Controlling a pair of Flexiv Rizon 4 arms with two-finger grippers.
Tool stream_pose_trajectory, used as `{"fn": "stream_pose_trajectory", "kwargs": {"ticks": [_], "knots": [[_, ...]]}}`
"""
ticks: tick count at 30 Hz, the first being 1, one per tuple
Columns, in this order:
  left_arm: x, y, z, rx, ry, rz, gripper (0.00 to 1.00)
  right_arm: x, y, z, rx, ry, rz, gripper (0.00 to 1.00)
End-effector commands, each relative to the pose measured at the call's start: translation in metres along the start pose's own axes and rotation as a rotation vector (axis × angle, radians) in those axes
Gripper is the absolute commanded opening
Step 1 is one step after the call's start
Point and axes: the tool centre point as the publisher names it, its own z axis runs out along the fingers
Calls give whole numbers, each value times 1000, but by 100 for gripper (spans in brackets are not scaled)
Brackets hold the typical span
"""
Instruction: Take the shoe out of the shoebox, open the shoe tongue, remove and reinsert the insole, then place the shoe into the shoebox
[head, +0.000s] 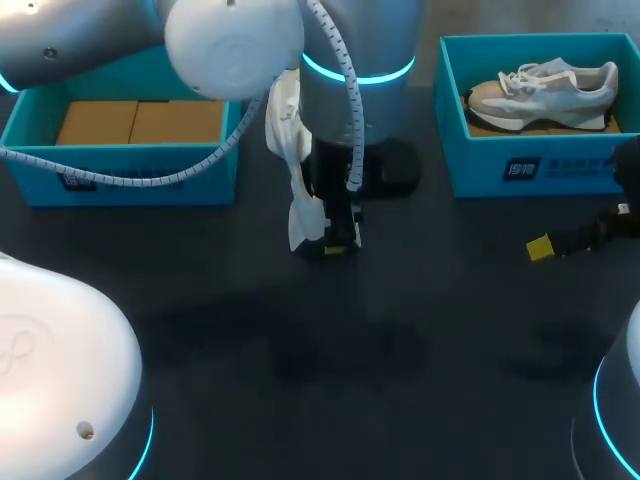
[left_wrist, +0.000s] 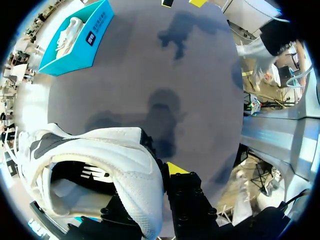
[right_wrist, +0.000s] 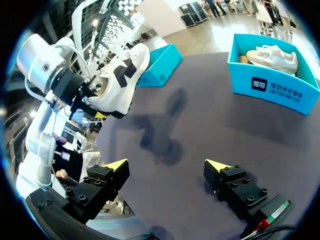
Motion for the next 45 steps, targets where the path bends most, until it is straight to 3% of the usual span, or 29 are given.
{"fn": "stream_pose_trajectory", "kwargs": {"ticks": [1, 20, 25, 45], "knots": [[0, 3, -1, 5, -1, 1, 0, 1, 0, 1, 1, -3, 1, 100], [0, 3, -1, 5, -1, 1, 0, 1, 0, 1, 1, -3, 1, 100], [-3, 18, -7, 25, -7, 81, 0, 1, 0, 1, 1, -3, 1, 100], [-84, 101, -18, 63, 46, 108, 0, 1, 0, 1, 1, -3, 1, 100]]}}
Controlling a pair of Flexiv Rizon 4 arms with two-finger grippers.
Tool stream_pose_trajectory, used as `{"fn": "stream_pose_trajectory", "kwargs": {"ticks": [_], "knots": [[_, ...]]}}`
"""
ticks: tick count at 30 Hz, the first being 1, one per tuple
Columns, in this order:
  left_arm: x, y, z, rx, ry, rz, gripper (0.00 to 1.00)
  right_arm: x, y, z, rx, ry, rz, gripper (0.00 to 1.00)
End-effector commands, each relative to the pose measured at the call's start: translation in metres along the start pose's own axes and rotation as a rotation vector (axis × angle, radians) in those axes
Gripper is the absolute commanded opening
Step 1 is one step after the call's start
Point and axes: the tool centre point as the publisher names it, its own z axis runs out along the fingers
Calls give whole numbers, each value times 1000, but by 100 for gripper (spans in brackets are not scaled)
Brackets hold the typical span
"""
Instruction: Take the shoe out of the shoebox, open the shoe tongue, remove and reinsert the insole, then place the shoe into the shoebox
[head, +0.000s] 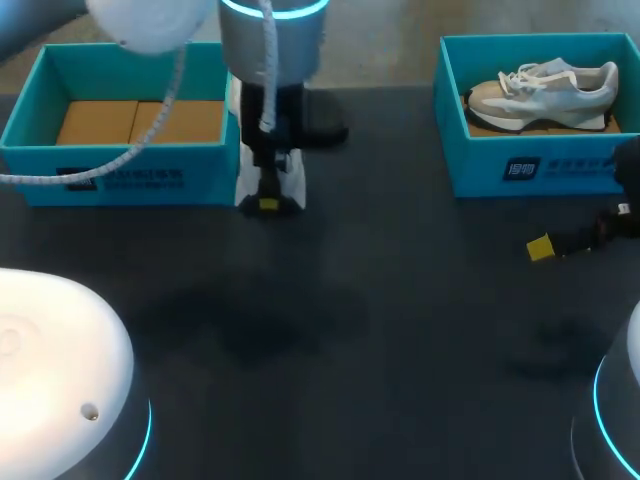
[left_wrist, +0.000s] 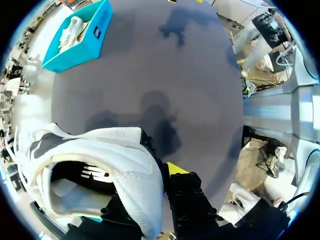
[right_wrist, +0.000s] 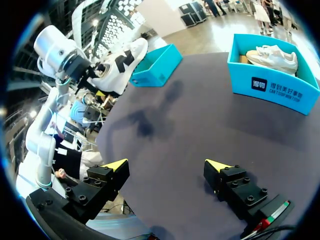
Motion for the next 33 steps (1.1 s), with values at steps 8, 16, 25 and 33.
{"fn": "stream_pose_trajectory", "kwargs": {"ticks": [8, 16, 25, 33], "knots": [[-37, 57, -4, 84, 21, 24, 0, 1, 0, 1, 1, -3, 1, 100], [-60, 95, -12, 83, 30, 33, 0, 1, 0, 1, 1, -3, 1, 100], [-92, 139, -13, 57, 43, 111, 0, 1, 0, 1, 1, -3, 1, 100], [-127, 184, -5, 37, 55, 197, 0, 1, 0, 1, 1, -3, 1, 100]]}}
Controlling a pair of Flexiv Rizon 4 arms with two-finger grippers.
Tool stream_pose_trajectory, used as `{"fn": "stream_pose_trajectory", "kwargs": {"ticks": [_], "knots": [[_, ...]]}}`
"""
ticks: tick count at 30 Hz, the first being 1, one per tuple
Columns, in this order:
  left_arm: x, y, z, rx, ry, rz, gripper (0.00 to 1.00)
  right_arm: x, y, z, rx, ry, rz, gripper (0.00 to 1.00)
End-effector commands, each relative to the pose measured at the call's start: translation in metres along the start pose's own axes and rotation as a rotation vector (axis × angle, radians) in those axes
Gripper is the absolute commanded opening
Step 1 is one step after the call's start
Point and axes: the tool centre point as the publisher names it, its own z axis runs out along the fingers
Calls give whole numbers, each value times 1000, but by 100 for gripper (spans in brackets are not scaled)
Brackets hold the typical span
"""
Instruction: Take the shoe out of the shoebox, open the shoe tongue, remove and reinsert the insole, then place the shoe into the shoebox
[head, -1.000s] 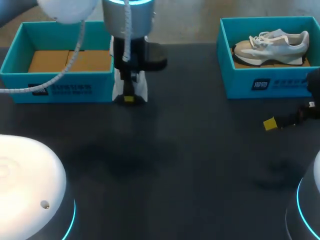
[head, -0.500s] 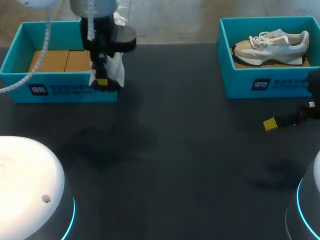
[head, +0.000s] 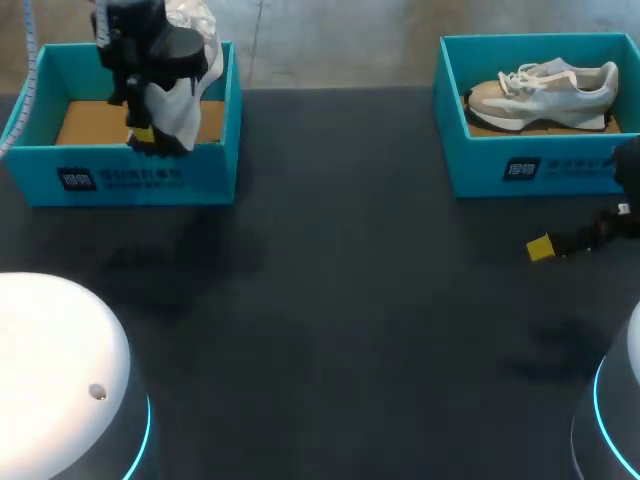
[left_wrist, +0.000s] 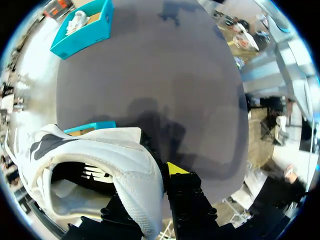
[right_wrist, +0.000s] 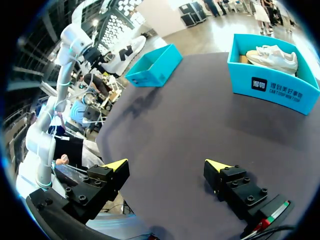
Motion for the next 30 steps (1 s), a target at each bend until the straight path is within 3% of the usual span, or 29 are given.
{"fn": "stream_pose_trajectory", "kwargs": {"ticks": [1, 8, 14, 23, 30], "knots": [[-15, 29, 1, 32, 17, 13, 0, 0, 0, 1, 1, -3, 1, 100], [-29, 68, 0, 18, -3, 8, 0, 0, 0, 1, 1, -3, 1, 100], [-36, 99, -2, 57, -14, 30, 0, 0, 0, 1, 1, -3, 1, 100], [-30, 144, -2, 45, -25, 63, 0, 0, 0, 1, 1, -3, 1, 100], [-37, 177, 3, 41, -21, 12, 0, 0, 0, 1, 1, -3, 1, 100]]}}
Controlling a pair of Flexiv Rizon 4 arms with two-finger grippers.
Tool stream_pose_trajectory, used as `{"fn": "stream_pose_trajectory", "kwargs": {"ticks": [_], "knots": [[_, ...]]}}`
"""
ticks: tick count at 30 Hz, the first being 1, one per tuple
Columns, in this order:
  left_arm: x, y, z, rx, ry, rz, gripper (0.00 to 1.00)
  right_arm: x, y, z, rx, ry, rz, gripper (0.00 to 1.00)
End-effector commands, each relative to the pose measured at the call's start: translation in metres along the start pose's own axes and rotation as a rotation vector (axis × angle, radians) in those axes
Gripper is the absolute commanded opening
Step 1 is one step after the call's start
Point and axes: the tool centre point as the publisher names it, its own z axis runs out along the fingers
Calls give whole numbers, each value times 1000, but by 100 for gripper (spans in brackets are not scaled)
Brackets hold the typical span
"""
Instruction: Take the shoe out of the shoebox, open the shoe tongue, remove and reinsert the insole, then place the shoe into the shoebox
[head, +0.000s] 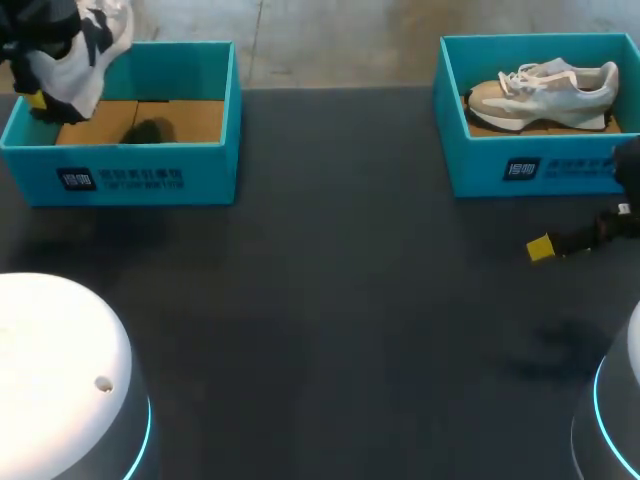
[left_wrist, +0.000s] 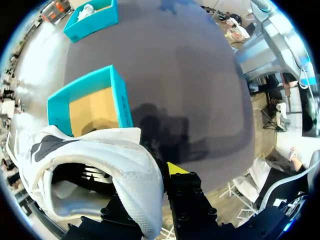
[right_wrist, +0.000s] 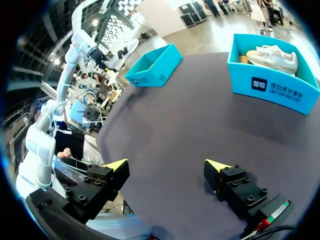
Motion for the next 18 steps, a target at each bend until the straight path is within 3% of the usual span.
{"fn": "stream_pose_trajectory", "kwargs": {"ticks": [1, 10, 18], "knots": [[-2, 18, 1, 22, -6, -2, 0, 1, 0, 1, 1, -3, 1, 100], [-23, 54, 14, 18, 8, -11, 0, 1, 0, 1, 1, -3, 1, 100], [-45, 71, 25, -15, 28, 1, 0, 1, 0, 1, 1, -3, 1, 100]]}}
